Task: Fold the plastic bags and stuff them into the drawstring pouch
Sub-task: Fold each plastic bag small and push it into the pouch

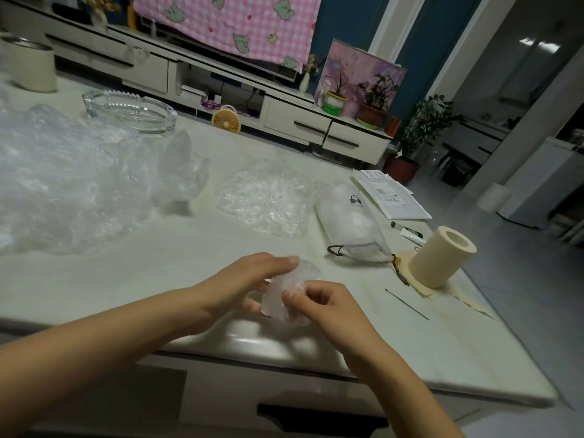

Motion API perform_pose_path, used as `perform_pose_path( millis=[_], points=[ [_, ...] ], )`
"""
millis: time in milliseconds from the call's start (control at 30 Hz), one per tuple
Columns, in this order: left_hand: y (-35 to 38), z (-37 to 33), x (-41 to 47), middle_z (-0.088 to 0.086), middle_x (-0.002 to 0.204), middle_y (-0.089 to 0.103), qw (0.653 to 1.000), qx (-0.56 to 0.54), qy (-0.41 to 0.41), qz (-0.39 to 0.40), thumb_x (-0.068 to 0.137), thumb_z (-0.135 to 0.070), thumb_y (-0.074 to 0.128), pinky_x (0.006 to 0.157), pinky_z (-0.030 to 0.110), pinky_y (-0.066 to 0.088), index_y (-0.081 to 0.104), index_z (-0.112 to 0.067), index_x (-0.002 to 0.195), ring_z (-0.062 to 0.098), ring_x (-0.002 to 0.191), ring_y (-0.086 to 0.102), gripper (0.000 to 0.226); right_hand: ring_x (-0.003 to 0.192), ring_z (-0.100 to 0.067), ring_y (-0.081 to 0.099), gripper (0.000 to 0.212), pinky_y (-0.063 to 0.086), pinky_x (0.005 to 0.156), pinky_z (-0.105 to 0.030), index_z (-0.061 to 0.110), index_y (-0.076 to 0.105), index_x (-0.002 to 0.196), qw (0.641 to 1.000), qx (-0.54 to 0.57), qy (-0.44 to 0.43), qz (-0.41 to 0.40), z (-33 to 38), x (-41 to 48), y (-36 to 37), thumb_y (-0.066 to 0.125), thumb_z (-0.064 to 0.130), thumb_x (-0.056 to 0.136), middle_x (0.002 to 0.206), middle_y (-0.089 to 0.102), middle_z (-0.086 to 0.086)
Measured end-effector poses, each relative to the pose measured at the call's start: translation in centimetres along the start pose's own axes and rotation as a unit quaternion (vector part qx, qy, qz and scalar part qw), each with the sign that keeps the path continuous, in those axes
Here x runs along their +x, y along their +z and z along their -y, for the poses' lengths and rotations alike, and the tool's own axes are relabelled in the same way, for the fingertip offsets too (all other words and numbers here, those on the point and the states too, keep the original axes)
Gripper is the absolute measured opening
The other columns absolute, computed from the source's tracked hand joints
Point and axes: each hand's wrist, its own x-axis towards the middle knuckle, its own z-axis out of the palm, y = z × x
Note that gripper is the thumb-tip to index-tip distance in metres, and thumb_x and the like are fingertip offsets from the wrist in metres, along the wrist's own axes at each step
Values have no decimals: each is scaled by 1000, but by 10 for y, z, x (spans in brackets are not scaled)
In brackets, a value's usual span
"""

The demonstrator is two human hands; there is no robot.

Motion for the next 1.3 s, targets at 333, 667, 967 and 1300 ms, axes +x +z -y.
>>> perform_pose_path(
  millis=[333, 667, 967, 1300],
  points=[
    [0, -3, -3, 13, 80, 67, 997, 19, 34, -71, 90, -2, 56, 55, 31, 58, 59, -2, 94, 21, 64, 67, 5, 99, -17, 62, 48, 52, 79, -30, 15, 55, 105, 983, 124, 86, -103, -11, 3, -3, 81, 19, 65, 112, 62, -5],
    [8, 0, -5, 14, 77, 63, 993, 22, 97, -70, 90, 8, 51, 44, 29, 54, 55, -2, 98, 24, 47, 62, 14, 48, -9, 53, 40, 35, 39, -14, -7, 58, 106, 879, 459, 130, -17, -4, 11, 4, 45, -19, 70, 74, 60, -13],
    [9, -4, -3, 3, 93, 70, 985, 65, 154, -53, 87, 12, 50, 42, 24, 49, 58, -6, 64, 20, 42, 58, 30, 72, -29, 61, 31, 47, 62, -32, -3, 61, 63, 864, 484, 137, 35, 6, 9, -13, 45, 19, 78, 83, 66, -21],
    [4, 0, -4, -7, 102, 63, 962, 190, 198, 5, 78, 7, 59, 42, 21, 46, 65, -21, 52, 22, 59, 67, 39, 74, -19, 65, 41, 52, 57, -25, 1, 58, 108, 935, 271, 163, 164, -7, 6, -28, 64, -4, 68, 97, 64, -15]
  ],
)
